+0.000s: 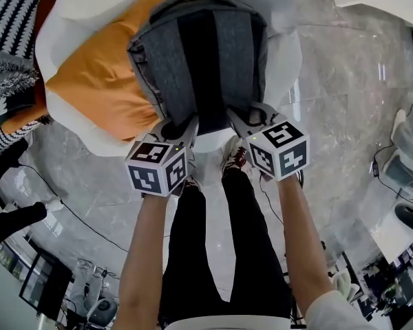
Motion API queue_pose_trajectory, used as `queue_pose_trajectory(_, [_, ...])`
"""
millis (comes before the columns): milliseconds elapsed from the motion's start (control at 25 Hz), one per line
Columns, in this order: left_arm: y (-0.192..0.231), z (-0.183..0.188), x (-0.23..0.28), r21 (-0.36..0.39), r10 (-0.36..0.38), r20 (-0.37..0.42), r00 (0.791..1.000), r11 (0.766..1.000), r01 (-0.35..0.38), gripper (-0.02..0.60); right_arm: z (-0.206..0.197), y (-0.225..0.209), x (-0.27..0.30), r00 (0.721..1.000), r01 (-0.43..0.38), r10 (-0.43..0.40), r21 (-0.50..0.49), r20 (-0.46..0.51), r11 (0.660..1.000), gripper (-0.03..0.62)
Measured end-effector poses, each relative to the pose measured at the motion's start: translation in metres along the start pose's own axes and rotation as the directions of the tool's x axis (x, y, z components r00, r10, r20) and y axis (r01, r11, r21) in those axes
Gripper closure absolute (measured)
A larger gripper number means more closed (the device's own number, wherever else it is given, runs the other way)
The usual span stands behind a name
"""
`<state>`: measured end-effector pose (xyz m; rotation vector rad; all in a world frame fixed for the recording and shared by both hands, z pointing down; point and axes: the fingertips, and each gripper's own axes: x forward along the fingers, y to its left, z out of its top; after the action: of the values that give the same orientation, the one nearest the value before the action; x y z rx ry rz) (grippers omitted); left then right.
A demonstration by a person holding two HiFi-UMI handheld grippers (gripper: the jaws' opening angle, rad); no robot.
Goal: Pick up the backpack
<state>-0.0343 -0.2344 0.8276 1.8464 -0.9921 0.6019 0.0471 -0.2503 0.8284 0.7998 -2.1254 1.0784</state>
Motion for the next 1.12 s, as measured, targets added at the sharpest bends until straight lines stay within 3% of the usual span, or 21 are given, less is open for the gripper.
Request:
queue_pose_trajectory(200, [-0.013,-0.015,-0.017,-0.002,-0.043,0.012,0.999,0.999,0.043,0.529,-0.006,0.028,-0.015,1.000,-0.005,0.005,0.010,0.017,1.000,0.557])
queue_pose_trajectory(800, [-0.029,-0.058,-0.069,0.028,-0.059,-0.003,0.998,0.998,0.059,0.531,-0.034,0.087,-0.052,0.998,-0.001,0.000,0.023,0.062,1.000,0.557])
queue_pose_trajectory(1120, [-0.041,-0.070,-0.096,0.124,-0.053,0.007,0.999,0.991,0.051,0.531,-0.044,0.112,-0.073,0.993,0.006,-0.013,0.059,0.114,0.998,0.557])
